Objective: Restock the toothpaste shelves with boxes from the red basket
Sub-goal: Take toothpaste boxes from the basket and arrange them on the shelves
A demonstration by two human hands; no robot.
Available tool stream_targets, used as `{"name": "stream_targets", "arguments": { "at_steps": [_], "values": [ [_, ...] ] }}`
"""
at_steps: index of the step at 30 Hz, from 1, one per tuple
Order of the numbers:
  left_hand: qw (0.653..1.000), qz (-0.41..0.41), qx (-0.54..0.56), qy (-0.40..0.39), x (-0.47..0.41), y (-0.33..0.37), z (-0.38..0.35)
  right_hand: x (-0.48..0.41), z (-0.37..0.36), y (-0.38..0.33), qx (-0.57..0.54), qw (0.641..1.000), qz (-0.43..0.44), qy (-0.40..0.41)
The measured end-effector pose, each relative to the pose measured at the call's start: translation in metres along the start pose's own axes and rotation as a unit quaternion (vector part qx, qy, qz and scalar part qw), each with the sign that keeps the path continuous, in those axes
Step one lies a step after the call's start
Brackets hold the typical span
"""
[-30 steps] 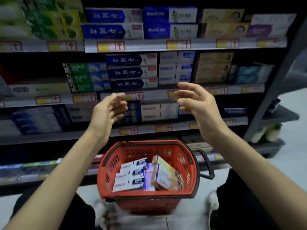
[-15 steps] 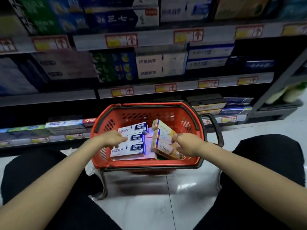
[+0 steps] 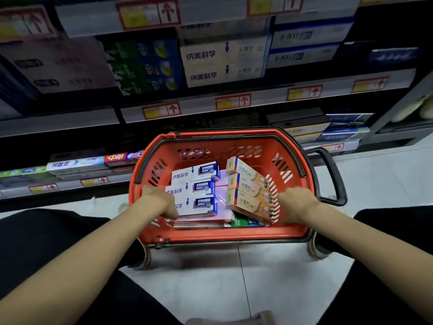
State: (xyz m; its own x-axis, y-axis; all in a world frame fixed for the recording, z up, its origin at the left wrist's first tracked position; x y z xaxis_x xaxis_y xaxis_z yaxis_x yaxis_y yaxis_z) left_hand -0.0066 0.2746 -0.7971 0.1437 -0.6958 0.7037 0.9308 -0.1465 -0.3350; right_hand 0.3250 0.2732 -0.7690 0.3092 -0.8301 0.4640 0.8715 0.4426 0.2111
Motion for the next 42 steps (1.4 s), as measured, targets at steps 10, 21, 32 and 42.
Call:
{"name": "stream_targets", "arguments": {
  "at_steps": [10,21,32,42],
  "values": [
    [0.981,-0.168,-0.087,0.04,0.017,0.078,0.008,0.034,-0.042,0.054,0.061,0.983,-0.062,-0.162],
    [0.835,-0.279,0.461,0.11,0.084,0.06,0.14,0.034,-0.018,0.05,0.002,0.994,-0.091,-0.053],
    [0.837,-0.181,0.514,0.045,0.046,0.099,0.159,-0.031,0.006,0.017,-0.343,0.929,-0.112,0.082],
    [0.817,-0.158,0.537,0.142,0.019,0.081,0.205,-0.117,0.0,-0.012,-0.385,0.9,-0.203,0.024]
  ]
}}
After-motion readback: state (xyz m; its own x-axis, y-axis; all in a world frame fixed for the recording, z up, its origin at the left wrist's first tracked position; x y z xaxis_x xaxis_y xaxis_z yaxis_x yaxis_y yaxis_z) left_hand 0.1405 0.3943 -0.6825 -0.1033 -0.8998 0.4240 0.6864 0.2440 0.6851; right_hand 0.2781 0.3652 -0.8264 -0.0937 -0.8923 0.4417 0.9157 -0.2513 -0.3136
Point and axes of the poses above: each hand's wrist, its own x-axis away from the middle knuckle, its own z-axis out of the back of the hand, y = z × x, the point moved 5 cm from there along -x, towards the middle knuckle, and after that the axes turned 6 degrees about y, right-handed, at the moved point
